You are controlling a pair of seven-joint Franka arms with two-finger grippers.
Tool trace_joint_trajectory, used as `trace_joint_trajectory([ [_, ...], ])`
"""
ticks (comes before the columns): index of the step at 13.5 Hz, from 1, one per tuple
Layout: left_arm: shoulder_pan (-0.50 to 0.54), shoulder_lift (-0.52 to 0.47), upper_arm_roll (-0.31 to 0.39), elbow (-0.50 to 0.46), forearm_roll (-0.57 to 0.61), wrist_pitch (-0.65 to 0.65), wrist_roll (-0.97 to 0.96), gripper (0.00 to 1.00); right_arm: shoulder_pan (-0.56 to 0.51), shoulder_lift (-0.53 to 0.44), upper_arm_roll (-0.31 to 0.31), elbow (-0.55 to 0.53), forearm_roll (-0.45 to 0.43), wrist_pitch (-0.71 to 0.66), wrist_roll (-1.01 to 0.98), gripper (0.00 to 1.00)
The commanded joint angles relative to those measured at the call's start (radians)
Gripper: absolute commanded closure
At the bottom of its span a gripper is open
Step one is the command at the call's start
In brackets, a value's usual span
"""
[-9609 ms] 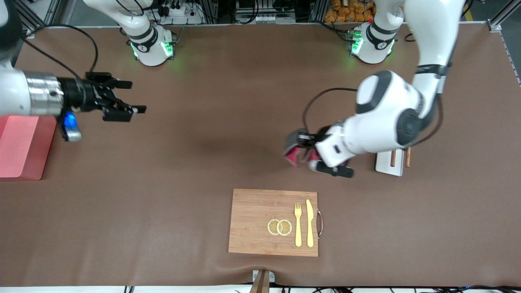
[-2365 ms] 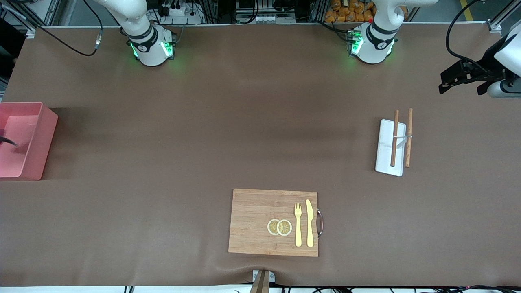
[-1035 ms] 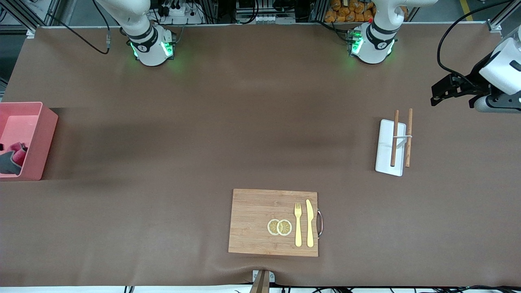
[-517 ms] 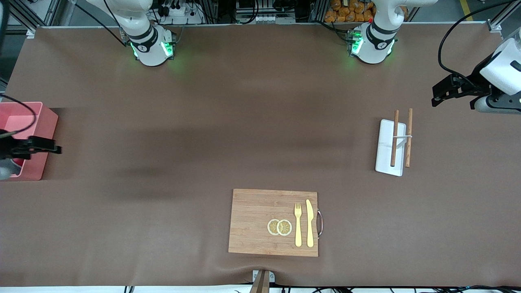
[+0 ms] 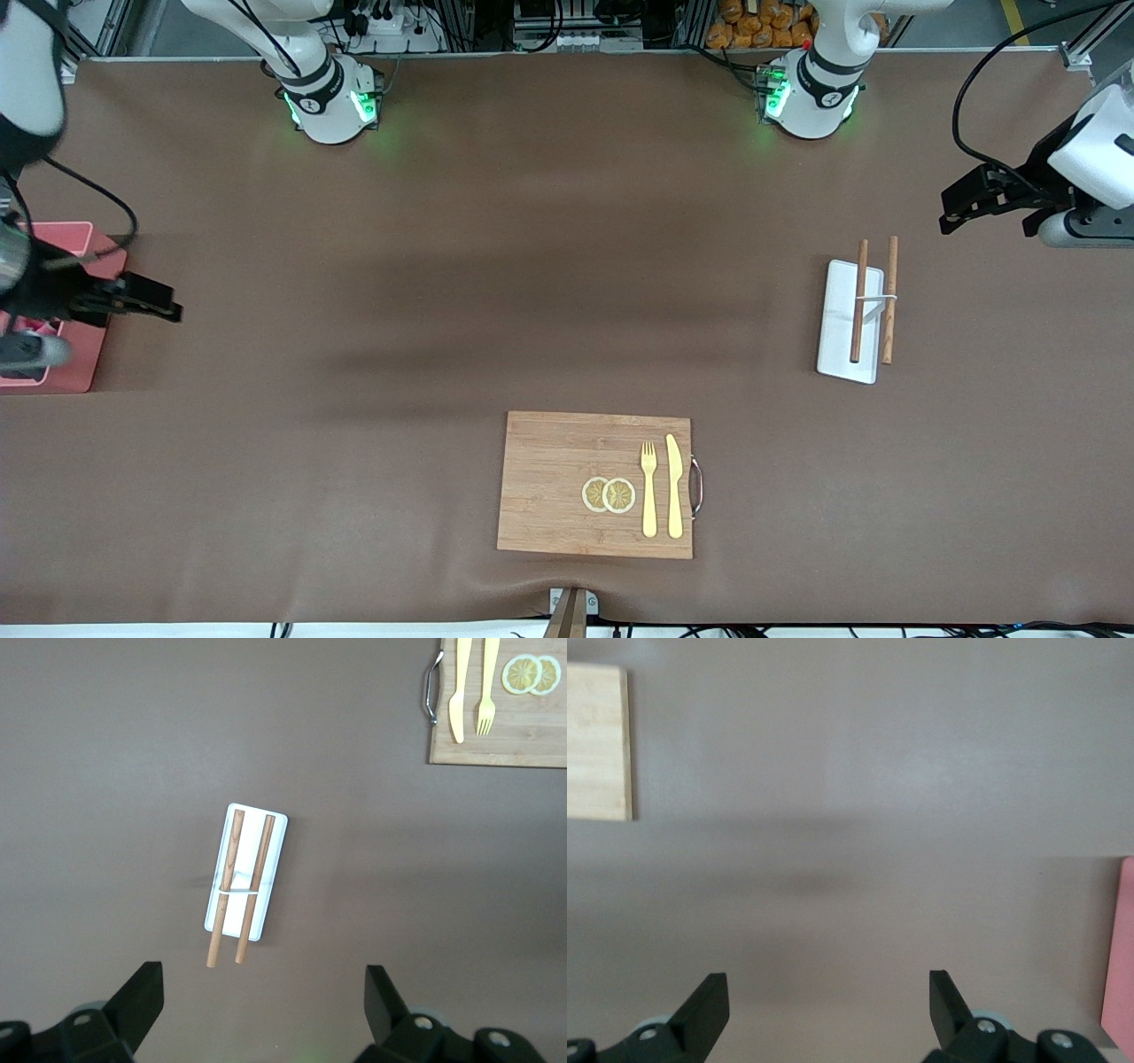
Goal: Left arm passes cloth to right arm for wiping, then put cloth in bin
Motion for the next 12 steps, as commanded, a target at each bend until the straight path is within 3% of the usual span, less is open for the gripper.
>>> trace_joint_trajectory([
  [1,0.003,-0.007,-0.002,0.014,0.014,-0.007,-0.019,0.00,0.006,-0.207,0.012,-0.221,-0.017,0.067,0.081,0.00],
  [3,0.003,-0.007,-0.007,0.014,0.017,-0.006,-0.019,0.00,0.029,-0.231,0.020,-0.217,-0.083,0.069,0.089,0.00],
  [12,-0.007,-0.006,-0.010,0.012,0.018,-0.007,-0.021,0.00,0.039,-0.205,0.015,-0.209,-0.103,0.102,0.079,0.00],
])
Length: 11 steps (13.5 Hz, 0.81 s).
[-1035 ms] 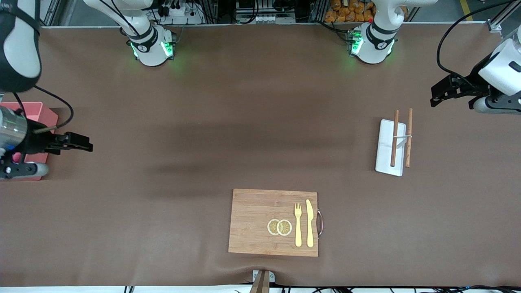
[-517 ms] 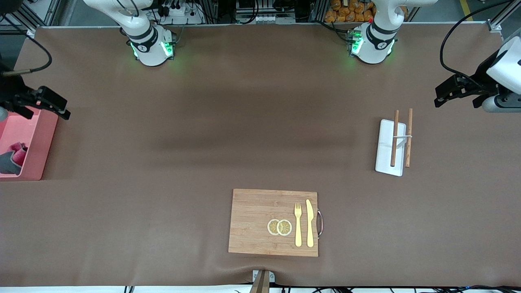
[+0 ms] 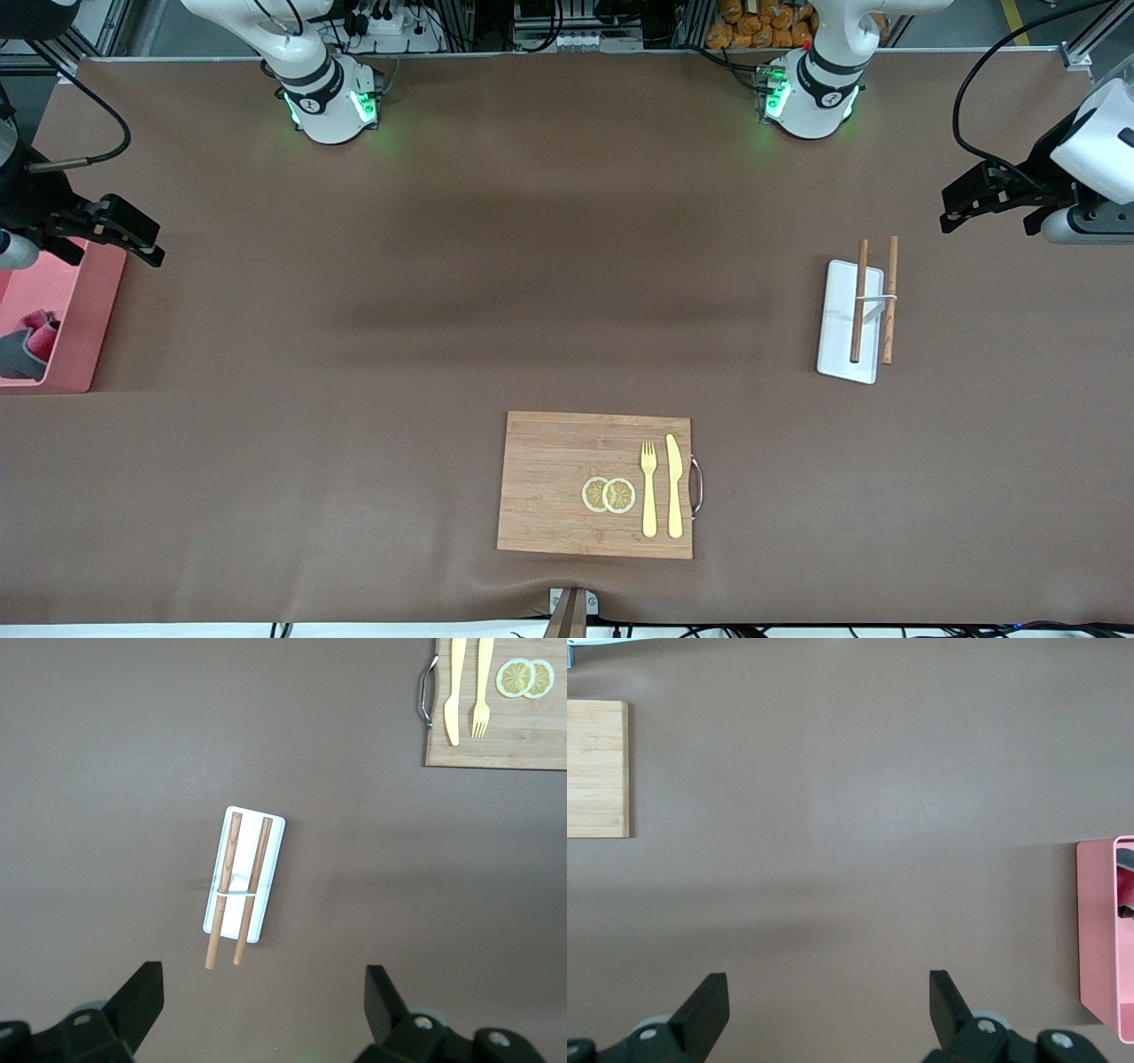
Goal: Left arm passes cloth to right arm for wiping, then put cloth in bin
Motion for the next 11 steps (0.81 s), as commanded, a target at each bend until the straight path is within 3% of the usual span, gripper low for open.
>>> trace_joint_trajectory([
  [1,-0.002,-0.004,-0.004,0.007,0.018,-0.007,-0.020,0.00,0.015,0.003,-0.007,0.002,-0.042,0.011,0.012,0.00],
  [11,0.006,-0.004,-0.003,0.002,0.018,-0.021,-0.020,0.00,-0.006,0.009,-0.012,0.038,0.004,0.009,0.006,0.00],
])
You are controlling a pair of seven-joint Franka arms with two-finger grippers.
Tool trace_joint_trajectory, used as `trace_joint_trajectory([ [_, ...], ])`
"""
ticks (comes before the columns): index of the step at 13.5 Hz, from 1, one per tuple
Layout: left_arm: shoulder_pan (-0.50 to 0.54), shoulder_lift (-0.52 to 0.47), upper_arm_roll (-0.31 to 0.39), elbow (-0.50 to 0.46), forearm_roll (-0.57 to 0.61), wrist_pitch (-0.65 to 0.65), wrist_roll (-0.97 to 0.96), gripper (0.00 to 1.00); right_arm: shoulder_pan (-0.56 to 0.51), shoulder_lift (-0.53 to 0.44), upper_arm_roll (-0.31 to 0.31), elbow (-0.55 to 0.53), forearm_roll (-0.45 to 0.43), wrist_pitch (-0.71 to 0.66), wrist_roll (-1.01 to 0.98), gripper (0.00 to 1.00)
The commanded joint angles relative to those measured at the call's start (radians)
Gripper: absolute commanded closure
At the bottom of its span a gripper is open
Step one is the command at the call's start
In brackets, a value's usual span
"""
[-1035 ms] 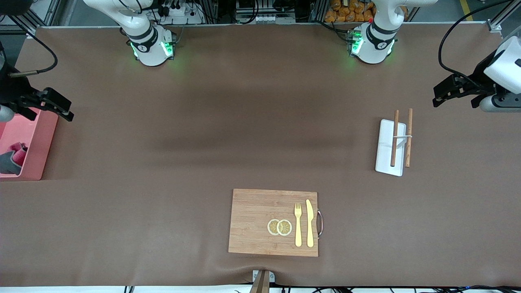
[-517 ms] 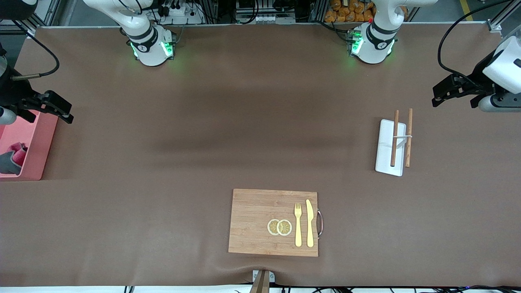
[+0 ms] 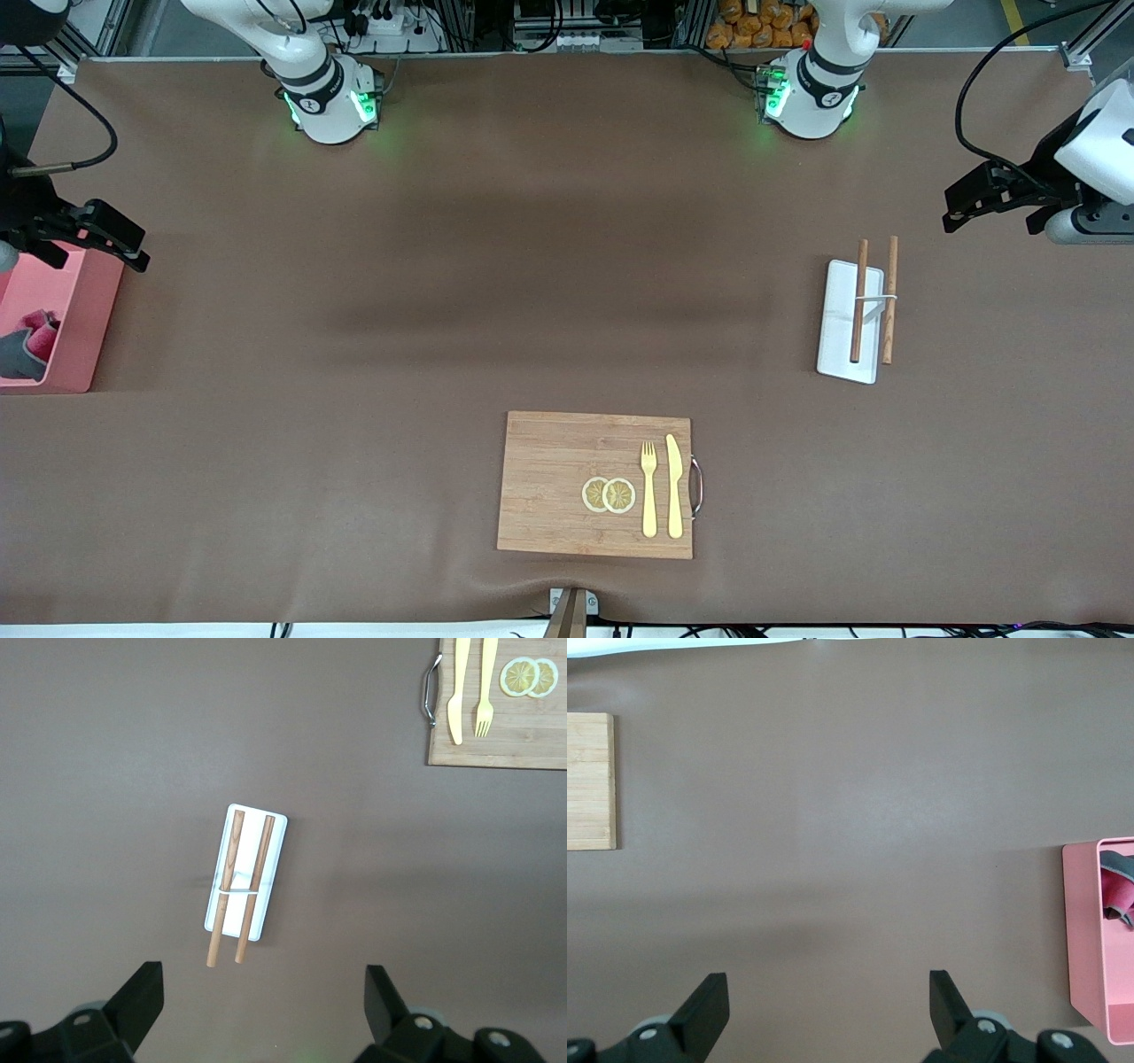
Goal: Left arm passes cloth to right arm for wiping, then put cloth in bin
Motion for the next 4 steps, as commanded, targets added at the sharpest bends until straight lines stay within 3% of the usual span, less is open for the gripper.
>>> trace_joint_trajectory([
  [1,0.002,-0.006,-0.004,0.001,0.018,-0.017,-0.020,0.00,0.000,0.009,0.006,0.054,0.013,-0.010,0.006,0.00],
  [4,0.002,-0.004,-0.004,0.001,0.018,-0.022,-0.020,0.00,-0.003,0.011,0.006,0.054,0.014,-0.011,0.008,0.00],
])
